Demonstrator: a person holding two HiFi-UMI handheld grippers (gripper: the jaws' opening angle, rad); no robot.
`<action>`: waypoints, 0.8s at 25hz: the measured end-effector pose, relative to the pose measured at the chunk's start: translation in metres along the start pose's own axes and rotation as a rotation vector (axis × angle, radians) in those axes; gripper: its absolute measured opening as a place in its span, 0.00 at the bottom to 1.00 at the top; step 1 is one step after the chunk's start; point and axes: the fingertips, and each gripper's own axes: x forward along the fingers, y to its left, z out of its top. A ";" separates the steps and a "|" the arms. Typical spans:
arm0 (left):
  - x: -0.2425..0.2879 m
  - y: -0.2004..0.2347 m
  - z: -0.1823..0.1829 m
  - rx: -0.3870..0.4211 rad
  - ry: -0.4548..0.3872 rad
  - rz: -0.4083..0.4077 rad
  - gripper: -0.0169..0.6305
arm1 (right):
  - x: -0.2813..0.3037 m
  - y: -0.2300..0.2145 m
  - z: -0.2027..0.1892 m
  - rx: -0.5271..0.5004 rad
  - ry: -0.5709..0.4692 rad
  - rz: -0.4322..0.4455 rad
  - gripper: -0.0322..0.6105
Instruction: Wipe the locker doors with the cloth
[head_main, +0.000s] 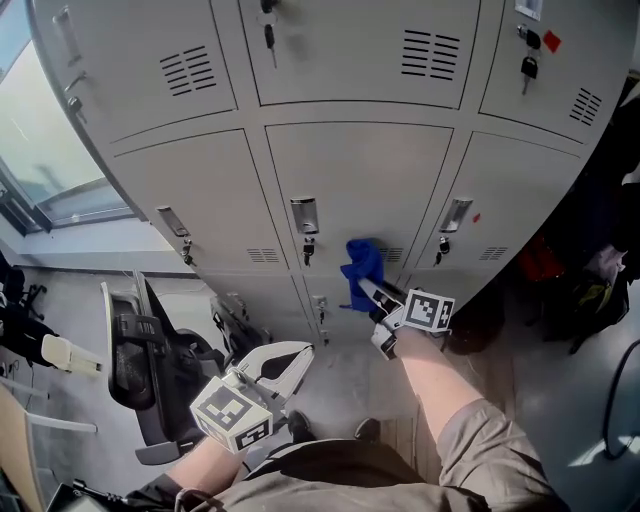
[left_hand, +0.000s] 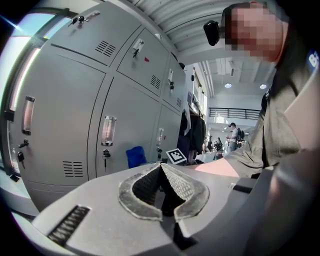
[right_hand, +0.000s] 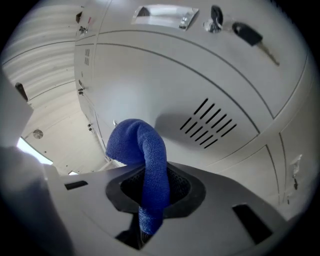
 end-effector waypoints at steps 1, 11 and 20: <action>-0.004 0.002 0.000 -0.002 0.000 0.010 0.03 | 0.007 0.001 -0.007 0.003 0.015 0.005 0.14; -0.053 0.032 -0.013 -0.029 0.009 0.132 0.02 | 0.079 0.002 -0.067 0.051 0.122 0.039 0.14; -0.081 0.053 -0.022 -0.053 0.024 0.208 0.02 | 0.117 -0.017 -0.075 0.113 0.120 0.015 0.14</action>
